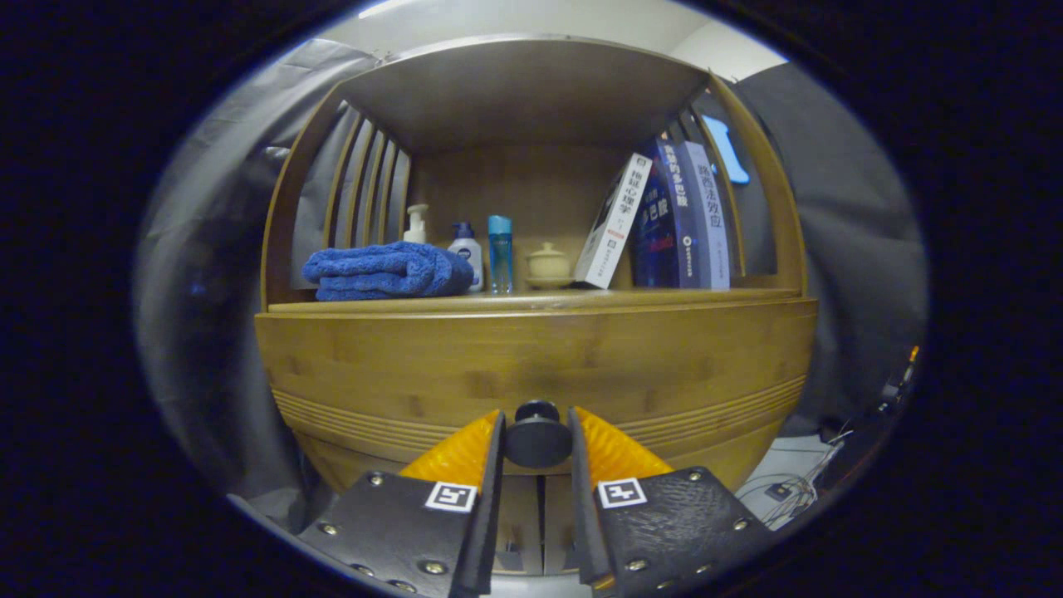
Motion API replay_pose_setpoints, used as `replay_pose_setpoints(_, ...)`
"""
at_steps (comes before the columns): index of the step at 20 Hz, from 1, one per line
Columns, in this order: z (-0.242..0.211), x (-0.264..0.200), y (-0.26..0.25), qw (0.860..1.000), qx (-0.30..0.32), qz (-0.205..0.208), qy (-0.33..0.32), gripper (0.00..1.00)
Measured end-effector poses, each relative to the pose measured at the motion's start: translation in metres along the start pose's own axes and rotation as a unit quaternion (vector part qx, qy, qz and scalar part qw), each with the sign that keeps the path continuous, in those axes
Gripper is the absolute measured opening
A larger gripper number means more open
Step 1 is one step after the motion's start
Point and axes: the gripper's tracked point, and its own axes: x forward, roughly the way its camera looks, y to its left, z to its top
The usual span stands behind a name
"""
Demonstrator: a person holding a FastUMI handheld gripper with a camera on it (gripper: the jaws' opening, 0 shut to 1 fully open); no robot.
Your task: Pull open the drawer, take out the items inside it, and place them on the countertop above the cabinet.
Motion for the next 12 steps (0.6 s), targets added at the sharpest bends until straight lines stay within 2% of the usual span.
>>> replay_pose_setpoints(2,0.002,-0.007,0.000,1.000,-0.008,-0.006,-0.002,0.32)
replay_pose_setpoints(4,0.002,-0.016,-0.002,0.999,-0.032,-0.012,-0.003,0.32)
replay_pose_setpoints(12,-0.005,-0.075,-0.004,1.000,-0.022,-0.009,0.008,0.31)
